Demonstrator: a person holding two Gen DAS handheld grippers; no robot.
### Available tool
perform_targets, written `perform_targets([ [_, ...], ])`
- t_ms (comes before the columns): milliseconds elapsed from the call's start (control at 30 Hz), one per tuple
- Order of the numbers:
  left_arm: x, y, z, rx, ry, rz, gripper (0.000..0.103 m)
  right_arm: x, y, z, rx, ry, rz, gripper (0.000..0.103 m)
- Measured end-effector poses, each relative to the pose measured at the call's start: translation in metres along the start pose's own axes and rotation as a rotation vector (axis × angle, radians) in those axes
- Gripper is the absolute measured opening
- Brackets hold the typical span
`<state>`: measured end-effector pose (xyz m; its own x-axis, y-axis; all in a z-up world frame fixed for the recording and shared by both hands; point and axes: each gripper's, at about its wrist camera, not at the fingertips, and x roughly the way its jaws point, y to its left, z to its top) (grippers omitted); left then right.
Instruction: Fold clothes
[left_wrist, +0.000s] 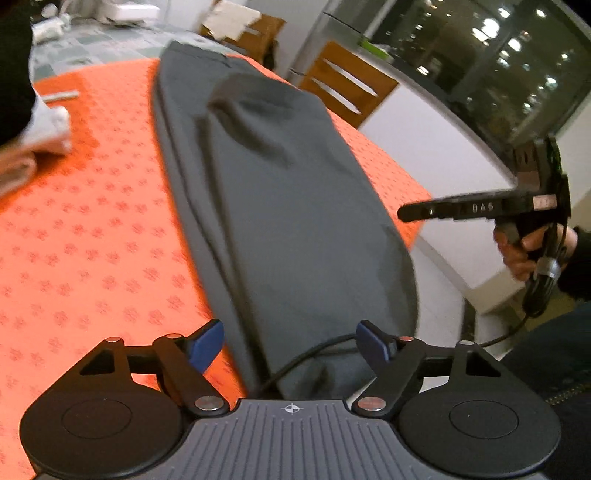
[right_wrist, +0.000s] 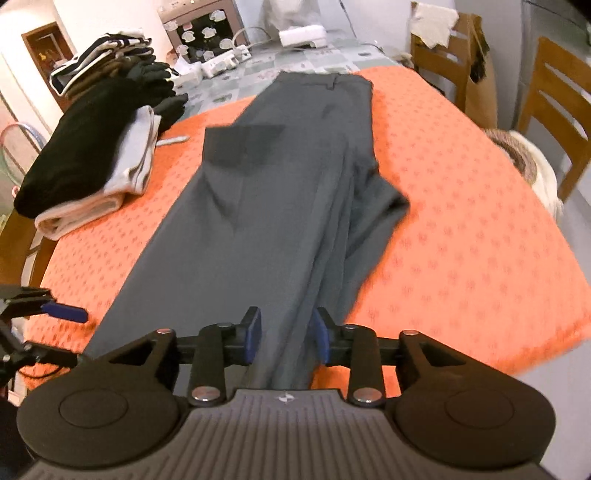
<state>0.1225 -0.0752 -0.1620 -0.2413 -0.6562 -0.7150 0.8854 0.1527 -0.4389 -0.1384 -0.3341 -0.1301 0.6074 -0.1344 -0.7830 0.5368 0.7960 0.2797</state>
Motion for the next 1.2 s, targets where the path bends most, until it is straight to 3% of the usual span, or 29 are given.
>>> perform_targets([
  [133, 0.004, -0.003, -0.008, 0.005, 0.021, -0.075, 0.074, -0.013, 0.004, -0.040, 0.064, 0.010, -0.017, 0.040],
  [267, 0.012, -0.007, -0.014, 0.015, 0.057, -0.115, 0.069, -0.024, 0.009, -0.080, 0.095, 0.021, 0.001, 0.052],
  [467, 0.016, -0.012, -0.014, 0.076, 0.103, -0.124, 0.069, -0.022, 0.023, -0.125, -0.001, 0.015, 0.039, 0.061],
  [633, 0.018, -0.031, -0.015, 0.203, 0.132, -0.087, 0.069, -0.004, 0.036, -0.139, -0.164, 0.017, 0.058, 0.070],
  [700, 0.018, -0.042, -0.021, 0.313, 0.139, -0.042, 0.069, 0.004, 0.042, -0.142, -0.233, 0.016, 0.054, 0.072],
  [833, 0.020, -0.063, -0.035, 0.457, 0.127, 0.039, 0.069, 0.019, 0.058, -0.150, -0.385, 0.008, -0.009, 0.071],
  [933, 0.022, -0.075, -0.045, 0.513, 0.098, 0.102, 0.069, 0.026, 0.065, -0.153, -0.465, -0.003, -0.049, 0.064],
  [1067, 0.026, -0.086, -0.057, 0.624, 0.069, 0.213, 0.068, 0.021, 0.073, -0.156, -0.525, -0.035, -0.081, 0.042],
  [1200, 0.019, -0.096, -0.067, 0.682, 0.010, 0.339, 0.068, 0.009, 0.077, -0.152, -0.543, -0.052, -0.082, 0.028],
])
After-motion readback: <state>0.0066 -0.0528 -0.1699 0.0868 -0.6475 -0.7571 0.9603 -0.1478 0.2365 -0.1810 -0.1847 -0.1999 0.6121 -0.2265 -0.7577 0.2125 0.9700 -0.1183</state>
